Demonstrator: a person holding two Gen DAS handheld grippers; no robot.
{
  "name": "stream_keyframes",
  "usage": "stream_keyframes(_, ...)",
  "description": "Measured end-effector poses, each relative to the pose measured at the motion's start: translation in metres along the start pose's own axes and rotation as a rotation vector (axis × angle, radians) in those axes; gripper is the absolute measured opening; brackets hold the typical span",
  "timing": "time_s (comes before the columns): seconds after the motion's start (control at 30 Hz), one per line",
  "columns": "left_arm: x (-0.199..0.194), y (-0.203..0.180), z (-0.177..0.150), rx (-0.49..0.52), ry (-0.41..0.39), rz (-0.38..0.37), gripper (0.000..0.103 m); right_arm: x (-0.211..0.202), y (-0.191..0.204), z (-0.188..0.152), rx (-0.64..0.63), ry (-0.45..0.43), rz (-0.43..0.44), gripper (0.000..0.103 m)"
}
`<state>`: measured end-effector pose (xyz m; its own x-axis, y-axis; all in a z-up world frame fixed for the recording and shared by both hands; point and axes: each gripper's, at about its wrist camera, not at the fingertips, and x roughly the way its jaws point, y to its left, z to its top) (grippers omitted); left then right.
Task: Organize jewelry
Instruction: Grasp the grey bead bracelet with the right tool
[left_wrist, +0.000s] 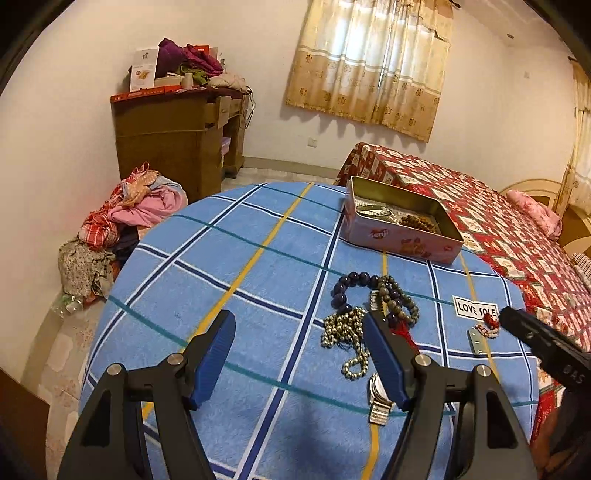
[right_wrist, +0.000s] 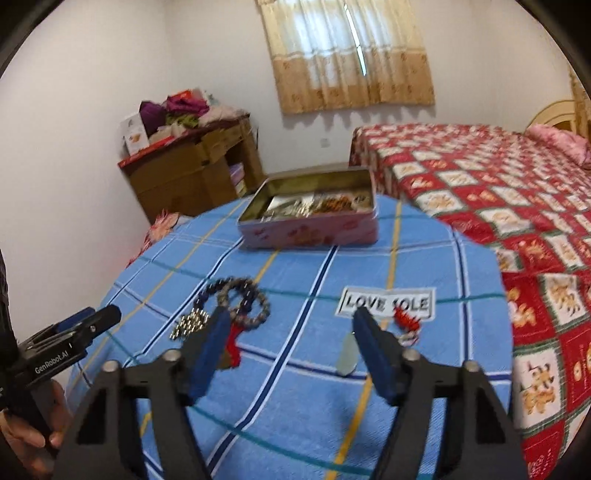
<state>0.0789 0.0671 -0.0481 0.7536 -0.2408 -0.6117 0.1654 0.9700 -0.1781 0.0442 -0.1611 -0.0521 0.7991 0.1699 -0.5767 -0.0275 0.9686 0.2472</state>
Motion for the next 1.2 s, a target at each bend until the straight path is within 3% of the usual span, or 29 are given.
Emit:
stream_keyframes(0.07,0.0,0.003,0.0,-0.007,0.004,-0.005,0.071,0.008,0.004,-0.001,-0.004,0.037,0.039,0.05)
stream_keyframes(0.33,0.005,0.011,0.001,-0.021,0.009,0.0,0.071,0.052,0.02,0.012,-0.002,0.12,0.149,0.05)
stream_keyframes(0.53,0.01,0.015,-0.001,-0.004,0.018,0.021,0.071,0.075,0.038,0.022,-0.026,0.149,0.192,0.047)
stream_keyframes(0.6,0.013,0.018,-0.001,-0.018,0.03,0.017,0.071,0.081,0.045,0.024,-0.042,0.158,0.194,0.042)
stream_keyframes(0.8,0.018,0.023,-0.001,-0.032,0.05,0.014,0.072,0.112,0.06,0.026,-0.087,0.212,0.182,0.041)
stream_keyframes(0.87,0.019,0.022,0.0,-0.018,0.05,0.027,0.072,0.125,0.059,0.022,-0.079,0.255,0.184,0.036)
stream_keyframes(0.93,0.018,0.022,0.001,-0.004,0.047,0.036,0.072,0.131,0.054,0.019,-0.062,0.284,0.171,0.016)
stream_keyframes(1.03,0.017,0.025,0.003,0.006,0.043,0.035,0.072,0.129,0.033,0.019,0.038,0.286,0.213,0.013)
stream_keyframes(1.2,0.022,0.026,0.009,0.026,0.036,0.018,0.072,0.092,0.008,0.028,0.134,0.204,0.311,0.013)
